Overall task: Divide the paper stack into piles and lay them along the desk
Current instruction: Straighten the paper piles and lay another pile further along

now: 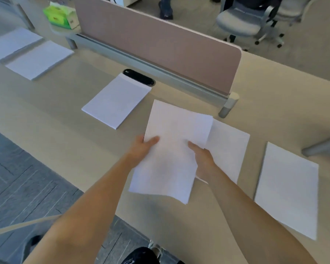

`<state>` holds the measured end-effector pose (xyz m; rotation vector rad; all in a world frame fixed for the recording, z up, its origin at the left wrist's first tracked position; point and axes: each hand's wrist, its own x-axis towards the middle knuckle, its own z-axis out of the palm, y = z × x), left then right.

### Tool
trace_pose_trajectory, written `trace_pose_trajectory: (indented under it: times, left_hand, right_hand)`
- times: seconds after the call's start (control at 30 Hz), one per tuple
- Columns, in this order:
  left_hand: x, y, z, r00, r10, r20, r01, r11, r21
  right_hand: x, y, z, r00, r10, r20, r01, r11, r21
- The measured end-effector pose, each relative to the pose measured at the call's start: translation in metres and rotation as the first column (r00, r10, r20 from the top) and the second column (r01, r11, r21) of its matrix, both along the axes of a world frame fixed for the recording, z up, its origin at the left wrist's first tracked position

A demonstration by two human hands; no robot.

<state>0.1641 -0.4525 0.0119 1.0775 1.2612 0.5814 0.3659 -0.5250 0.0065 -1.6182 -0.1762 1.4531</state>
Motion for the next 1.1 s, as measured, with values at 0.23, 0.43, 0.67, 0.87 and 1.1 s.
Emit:
trace_pose_trajectory:
  times: [0.23, 0.43, 0.67, 0.87, 1.1]
  left_hand:
    - [0.149, -0.061, 0.043, 0.963, -0.256, 0.082, 0.257, 0.966, 0.004]
    - [0.271, -0.170, 0.079, 0.881, -0.444, 0.162, 0.435, 0.896, 0.089]
    - [0.353, -0.298, 0.065, 0.837, -0.527, 0.145, 0.520, 0.850, 0.088]
    - [0.384, -0.371, 0.031, 0.854, -0.506, 0.121, 0.505, 0.862, 0.042]
    - [0.393, -0.409, -0.008, 0.871, -0.488, 0.057, 0.486, 0.873, 0.039]
  right_hand:
    - [0.111, -0.112, 0.069, 0.894, -0.362, 0.263, 0.294, 0.919, 0.264]
    - [0.191, -0.248, 0.094, 0.688, -0.629, 0.362, 0.493, 0.771, 0.403]
    - [0.241, -0.390, 0.088, 0.510, -0.752, 0.418, 0.603, 0.659, 0.450]
    - [0.269, -0.469, 0.051, 0.492, -0.728, 0.478, 0.549, 0.686, 0.478]
    - [0.284, -0.503, 0.009, 0.561, -0.714, 0.419, 0.566, 0.700, 0.436]
